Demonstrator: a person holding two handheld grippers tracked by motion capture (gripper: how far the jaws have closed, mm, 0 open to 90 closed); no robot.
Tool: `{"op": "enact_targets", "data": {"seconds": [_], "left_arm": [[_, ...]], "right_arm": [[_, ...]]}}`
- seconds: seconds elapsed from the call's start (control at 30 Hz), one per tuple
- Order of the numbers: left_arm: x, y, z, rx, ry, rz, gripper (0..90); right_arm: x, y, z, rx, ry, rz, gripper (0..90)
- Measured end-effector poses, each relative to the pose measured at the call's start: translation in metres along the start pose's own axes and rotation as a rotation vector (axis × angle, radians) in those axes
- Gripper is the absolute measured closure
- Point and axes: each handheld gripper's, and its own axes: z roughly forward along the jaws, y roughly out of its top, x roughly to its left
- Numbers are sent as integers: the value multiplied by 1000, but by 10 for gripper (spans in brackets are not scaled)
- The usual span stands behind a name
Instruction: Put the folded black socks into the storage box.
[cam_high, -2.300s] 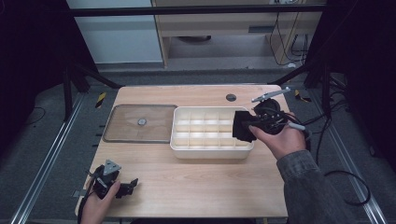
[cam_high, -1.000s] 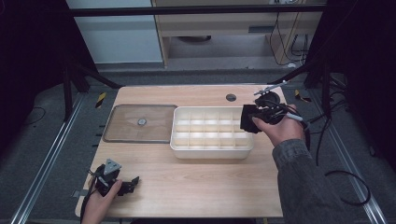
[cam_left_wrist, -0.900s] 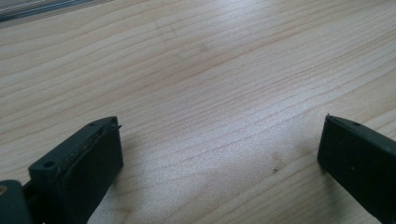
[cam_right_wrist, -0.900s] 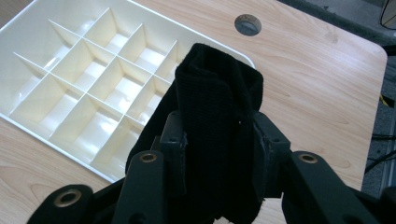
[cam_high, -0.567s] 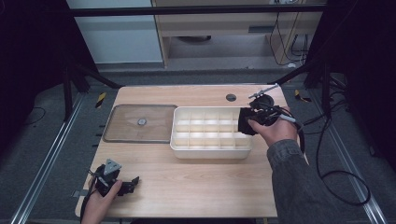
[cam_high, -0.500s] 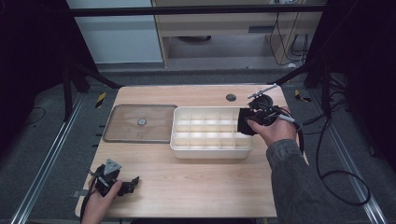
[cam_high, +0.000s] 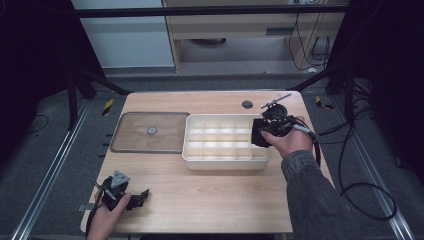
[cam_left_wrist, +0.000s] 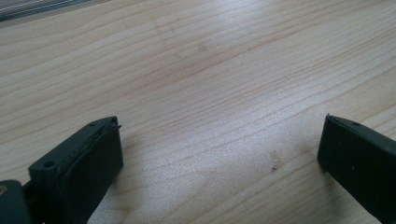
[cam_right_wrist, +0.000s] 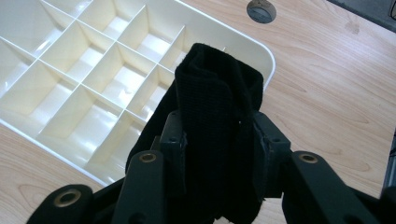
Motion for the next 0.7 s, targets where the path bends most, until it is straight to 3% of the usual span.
{"op": "enact_targets", "data": {"seconds": [0.7], "left_arm": [[-1, -1, -1, -1, -4, 0, 0]], "right_arm": [[6, -7, 14, 34, -3, -8, 627]]}}
